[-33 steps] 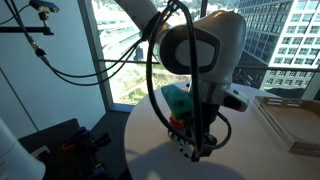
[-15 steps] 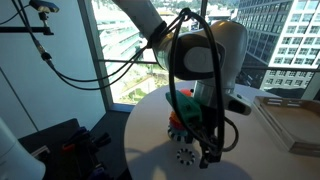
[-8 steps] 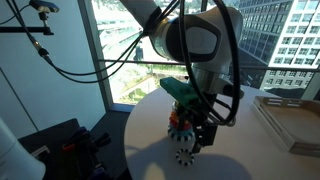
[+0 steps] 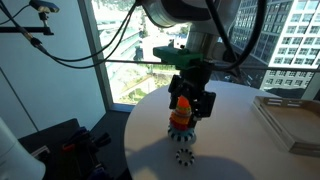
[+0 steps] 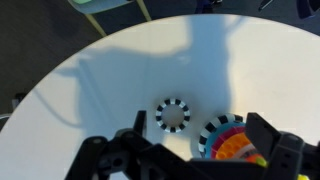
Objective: Remove the striped ring from the orange rod and put it on the table
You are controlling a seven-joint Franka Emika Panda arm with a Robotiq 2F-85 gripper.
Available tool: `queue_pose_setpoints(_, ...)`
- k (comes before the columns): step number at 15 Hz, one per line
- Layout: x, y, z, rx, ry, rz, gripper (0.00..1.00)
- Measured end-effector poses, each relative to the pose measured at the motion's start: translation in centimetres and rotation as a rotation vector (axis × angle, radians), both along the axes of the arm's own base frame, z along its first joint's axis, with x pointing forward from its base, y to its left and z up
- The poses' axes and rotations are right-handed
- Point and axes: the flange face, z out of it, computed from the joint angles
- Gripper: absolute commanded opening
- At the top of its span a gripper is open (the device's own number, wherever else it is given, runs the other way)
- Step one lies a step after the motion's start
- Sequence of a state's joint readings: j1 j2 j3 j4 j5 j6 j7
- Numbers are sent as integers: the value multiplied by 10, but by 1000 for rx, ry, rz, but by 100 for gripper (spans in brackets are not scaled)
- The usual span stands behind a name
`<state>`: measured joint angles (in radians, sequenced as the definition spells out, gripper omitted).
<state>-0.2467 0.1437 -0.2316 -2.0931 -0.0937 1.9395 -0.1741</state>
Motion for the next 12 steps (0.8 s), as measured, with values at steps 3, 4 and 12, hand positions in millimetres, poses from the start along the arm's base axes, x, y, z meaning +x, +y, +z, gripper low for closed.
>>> queue_pose_setpoints(3,2,5,32,5,-7,7,100)
queue_pose_setpoints(4,3,7,43,5,-12,10,100)
queue_pose_setpoints(12,9,28,118,-26,-137,58,100)
